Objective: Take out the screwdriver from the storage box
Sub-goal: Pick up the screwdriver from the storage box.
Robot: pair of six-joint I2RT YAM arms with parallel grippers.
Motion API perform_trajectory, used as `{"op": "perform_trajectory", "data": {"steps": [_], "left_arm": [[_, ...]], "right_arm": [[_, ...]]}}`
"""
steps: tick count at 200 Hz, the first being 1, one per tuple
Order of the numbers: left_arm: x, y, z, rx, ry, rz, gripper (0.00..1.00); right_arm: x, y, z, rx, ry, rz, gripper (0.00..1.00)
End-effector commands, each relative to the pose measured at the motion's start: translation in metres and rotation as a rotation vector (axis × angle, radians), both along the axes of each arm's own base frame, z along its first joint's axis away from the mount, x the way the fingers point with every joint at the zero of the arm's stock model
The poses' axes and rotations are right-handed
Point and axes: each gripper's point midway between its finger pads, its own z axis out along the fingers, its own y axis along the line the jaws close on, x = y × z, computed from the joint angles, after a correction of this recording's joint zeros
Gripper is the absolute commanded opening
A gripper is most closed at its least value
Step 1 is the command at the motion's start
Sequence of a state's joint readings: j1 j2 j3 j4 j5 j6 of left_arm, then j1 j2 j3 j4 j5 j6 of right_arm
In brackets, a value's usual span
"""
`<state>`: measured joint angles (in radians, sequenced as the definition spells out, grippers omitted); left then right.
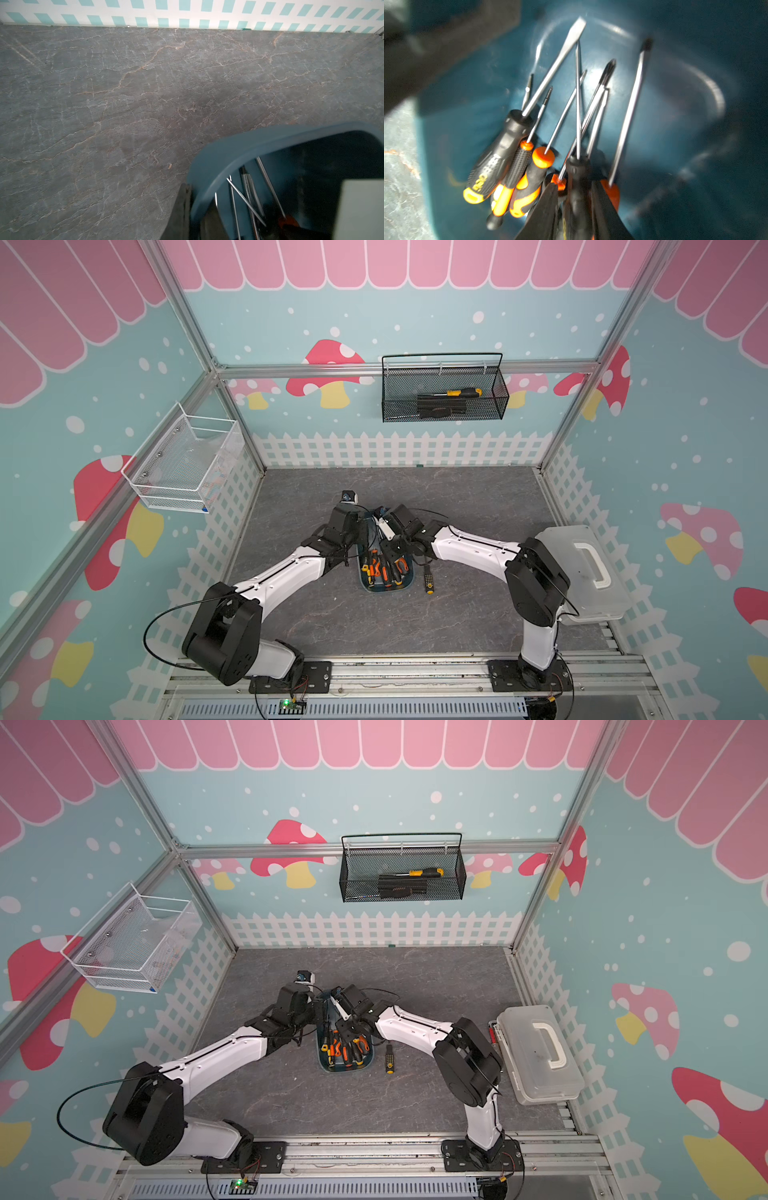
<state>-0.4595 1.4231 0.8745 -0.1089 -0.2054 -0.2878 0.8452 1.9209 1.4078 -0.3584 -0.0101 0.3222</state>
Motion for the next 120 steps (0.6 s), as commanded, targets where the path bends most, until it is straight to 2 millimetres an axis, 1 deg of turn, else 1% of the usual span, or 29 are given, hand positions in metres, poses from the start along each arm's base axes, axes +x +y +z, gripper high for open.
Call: {"op": "perform_trajectory", "data": {"steps": [1,50,82,97,120], "left_arm": [[0.006,-0.007,0.019,-0.069,-0.051,0.003,0.00],[0.005,-0.007,0.020,-0.070,-0.054,0.001,0.00],[0.004,-0.005,0.020,-0.066,-0.054,0.005,0.00],[0.004,-0.005,0.020,-0.066,-0.055,0.007,0.00],[0.004,-0.004,0.020,-0.068,-0.054,0.009,0.00]], "right_arm": [[0.002,0.007,-0.007,0.000,0.014,0.013,0.30],[0.005,0.006,-0.020,-0.030,0.025,0.008,0.30],[0.005,-0.001,-0.028,-0.075,0.036,0.000,0.25],[0.004,-0.005,-0.028,-0.100,0.034,0.002,0.25],[0.002,-0.008,-0.022,-0.097,0.024,0.005,0.26]]}}
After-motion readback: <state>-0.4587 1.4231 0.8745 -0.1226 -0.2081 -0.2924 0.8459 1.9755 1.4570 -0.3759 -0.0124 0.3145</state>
